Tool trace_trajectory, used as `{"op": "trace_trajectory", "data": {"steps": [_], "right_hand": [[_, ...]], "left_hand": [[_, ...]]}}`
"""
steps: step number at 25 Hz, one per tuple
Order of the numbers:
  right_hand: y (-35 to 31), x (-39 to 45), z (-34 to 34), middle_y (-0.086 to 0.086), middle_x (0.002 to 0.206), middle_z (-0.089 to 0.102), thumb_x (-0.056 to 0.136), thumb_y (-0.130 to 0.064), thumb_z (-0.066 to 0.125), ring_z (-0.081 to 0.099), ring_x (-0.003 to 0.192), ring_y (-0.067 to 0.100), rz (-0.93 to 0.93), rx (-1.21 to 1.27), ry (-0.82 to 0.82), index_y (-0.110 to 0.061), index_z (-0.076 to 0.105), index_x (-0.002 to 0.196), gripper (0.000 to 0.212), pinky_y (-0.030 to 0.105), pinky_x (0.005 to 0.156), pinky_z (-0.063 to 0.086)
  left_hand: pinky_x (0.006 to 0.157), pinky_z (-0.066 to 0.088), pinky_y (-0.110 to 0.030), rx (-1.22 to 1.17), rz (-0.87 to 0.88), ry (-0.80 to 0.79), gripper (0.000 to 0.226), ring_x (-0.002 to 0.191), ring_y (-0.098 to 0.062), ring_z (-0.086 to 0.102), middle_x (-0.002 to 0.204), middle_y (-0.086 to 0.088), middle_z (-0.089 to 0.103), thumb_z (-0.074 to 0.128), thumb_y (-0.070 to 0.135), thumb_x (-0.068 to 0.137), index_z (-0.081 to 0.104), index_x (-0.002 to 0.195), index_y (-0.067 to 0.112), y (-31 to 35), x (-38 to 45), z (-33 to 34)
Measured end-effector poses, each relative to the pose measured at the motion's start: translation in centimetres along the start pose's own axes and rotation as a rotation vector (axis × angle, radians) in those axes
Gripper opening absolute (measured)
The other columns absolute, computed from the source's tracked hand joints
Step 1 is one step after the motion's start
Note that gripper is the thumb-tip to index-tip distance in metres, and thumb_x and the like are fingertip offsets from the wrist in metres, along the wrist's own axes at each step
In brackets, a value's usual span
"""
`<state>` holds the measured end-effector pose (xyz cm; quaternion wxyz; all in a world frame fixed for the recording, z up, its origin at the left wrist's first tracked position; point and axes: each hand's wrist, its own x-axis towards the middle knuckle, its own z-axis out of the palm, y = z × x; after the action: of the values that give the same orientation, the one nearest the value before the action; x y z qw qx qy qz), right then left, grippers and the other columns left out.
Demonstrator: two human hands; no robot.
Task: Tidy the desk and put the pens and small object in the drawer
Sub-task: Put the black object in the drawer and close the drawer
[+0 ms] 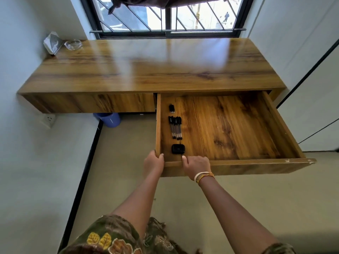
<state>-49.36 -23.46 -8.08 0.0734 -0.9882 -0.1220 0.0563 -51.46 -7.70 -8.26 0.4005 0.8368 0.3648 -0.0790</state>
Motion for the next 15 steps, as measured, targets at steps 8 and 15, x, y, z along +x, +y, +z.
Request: {"op": "trace_trajectory", "data": {"steps": [8,15], "right_hand": [[4.0,-5.6,-0.8,0.005,0.076,0.073,0.079,-0.010,0.065,0.067,0.072,0.018,0.533,1.244,0.288,-0.014,0.073,0.073,0.010,0.029,0.066,0.055],[9.3,-3.8,-2.3,0.013,0.118,0.048,0.083,-0.032,0.071,0.057,0.099,0.034,1.039,1.949,-0.009,-0.010,0.046,0.127,0.055,0.039,0.068,0.058]], "left_hand": [[0.090,0.050,-0.060,-0.821,-0.616,0.180,0.086,0.125,-0.042,0.046,0.146,-0.017,0.033,0.065,0.023,0.090,0.006,0.150,0.040,3.3,-7.3,2.4],[0.091,0.053,-0.051,-1.028,-0.585,-0.364,0.048,0.116,-0.043,0.057,0.145,-0.029,0.034,0.043,0.012,0.100,0.030,0.146,0.009,8.8,-9.6,4.9]]}}
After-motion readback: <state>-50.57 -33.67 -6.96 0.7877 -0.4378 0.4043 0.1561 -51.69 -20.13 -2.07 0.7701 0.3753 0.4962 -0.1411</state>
